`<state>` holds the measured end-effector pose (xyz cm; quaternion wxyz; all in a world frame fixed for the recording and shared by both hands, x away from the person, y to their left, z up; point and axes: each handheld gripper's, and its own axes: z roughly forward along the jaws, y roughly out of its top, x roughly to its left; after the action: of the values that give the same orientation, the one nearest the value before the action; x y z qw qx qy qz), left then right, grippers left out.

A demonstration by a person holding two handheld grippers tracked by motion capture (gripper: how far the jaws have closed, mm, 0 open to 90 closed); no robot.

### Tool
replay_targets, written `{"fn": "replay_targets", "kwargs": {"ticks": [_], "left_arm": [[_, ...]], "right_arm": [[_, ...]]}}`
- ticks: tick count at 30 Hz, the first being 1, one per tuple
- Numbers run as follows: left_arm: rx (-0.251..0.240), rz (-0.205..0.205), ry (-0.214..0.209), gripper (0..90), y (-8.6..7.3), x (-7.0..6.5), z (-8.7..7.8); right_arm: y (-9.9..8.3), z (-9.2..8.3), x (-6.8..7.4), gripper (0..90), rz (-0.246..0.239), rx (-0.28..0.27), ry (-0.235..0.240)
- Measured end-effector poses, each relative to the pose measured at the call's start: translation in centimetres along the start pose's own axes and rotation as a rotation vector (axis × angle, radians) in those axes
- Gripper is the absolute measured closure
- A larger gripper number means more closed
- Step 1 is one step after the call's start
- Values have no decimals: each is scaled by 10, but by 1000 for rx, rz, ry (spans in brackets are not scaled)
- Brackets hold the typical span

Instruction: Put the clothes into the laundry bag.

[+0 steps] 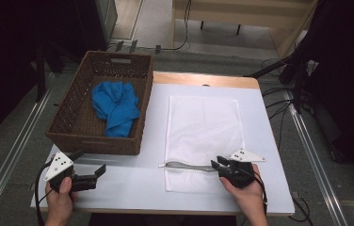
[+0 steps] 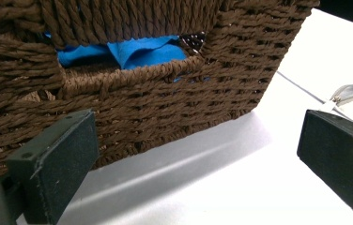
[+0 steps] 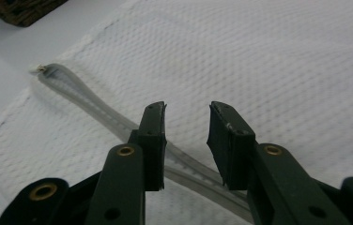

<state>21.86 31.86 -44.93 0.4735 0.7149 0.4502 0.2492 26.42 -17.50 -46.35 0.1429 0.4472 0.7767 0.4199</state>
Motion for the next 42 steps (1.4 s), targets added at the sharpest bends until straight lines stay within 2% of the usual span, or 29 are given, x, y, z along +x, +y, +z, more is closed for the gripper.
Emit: {"fn": "replay_targets", "kwargs": {"ticks": [1, 5, 7, 9, 10, 12, 13, 15, 17, 19, 20, 22, 24, 27, 30, 32, 34, 35, 38, 39, 42], "left_arm": [[0, 0, 0, 0, 0, 0, 0], [-3, -7, -12, 0, -1, 0, -1], [-3, -15, -11, 0, -1, 1, -1], [-4, -24, -15, 0, -2, 2, 0], [-3, -24, -15, 0, -2, 2, 0], [0, -21, -15, 0, -2, 2, 1], [2, -18, -14, 0, -2, 2, 1], [0, -21, -12, 0, -2, 2, 1], [-4, -25, -12, 0, -2, 3, 1], [-3, -27, -12, 0, -2, 3, 1], [0, -25, -12, 0, -3, 3, 2], [2, -20, -9, 0, -2, 2, 1], [-1, -22, -10, 0, -3, 2, 1], [-2, -26, -11, 0, -3, 3, 1], [-4, -34, -11, 0, -3, 4, 0], [-3, -33, -12, 0, -3, 4, 0], [-3, -34, -13, 0, -3, 4, 0], [-3, -32, -14, 0, -3, 4, 0], [-2, -31, -14, 0, -3, 4, 0], [-2, -31, -14, 0, -3, 3, 0], [-2, -31, -15, 0, -3, 3, 1]], "right_arm": [[0, 0, 0, 681, 0, 0, 0], [-4, 15, 11, 665, -65, 72, -31], [-6, 20, 12, 726, -78, 103, -43], [-3, 20, 11, 881, -49, 116, -71], [-1, 21, 9, 900, -42, 125, -80], [4, 18, 7, 900, -34, 86, -96], [8, 14, 7, 900, -26, 47, -102], [16, -1, 7, 900, -18, -84, -125], [24, -17, 9, 900, -22, -212, -128], [27, -22, 10, 900, -21, -233, -142], [29, -22, 8, 900, -16, -202, -127], [23, -14, 5, 900, -16, -133, -136], [14, -7, 0, 868, 14, -106, -119], [6, -6, -3, 697, 43, -117, -104], [2, -13, -2, 513, 45, -141, -128], [-1, -16, -2, 416, 42, -120, -134], [-2, -16, -1, 396, 41, -107, -139], [-4, -13, 2, 341, 25, -71, -127], [-5, -5, 6, 315, -1, -15, -156], [-4, 5, 7, 309, 4, 45, -204], [-3, 16, 5, 326, 23, 96, -257]]}}
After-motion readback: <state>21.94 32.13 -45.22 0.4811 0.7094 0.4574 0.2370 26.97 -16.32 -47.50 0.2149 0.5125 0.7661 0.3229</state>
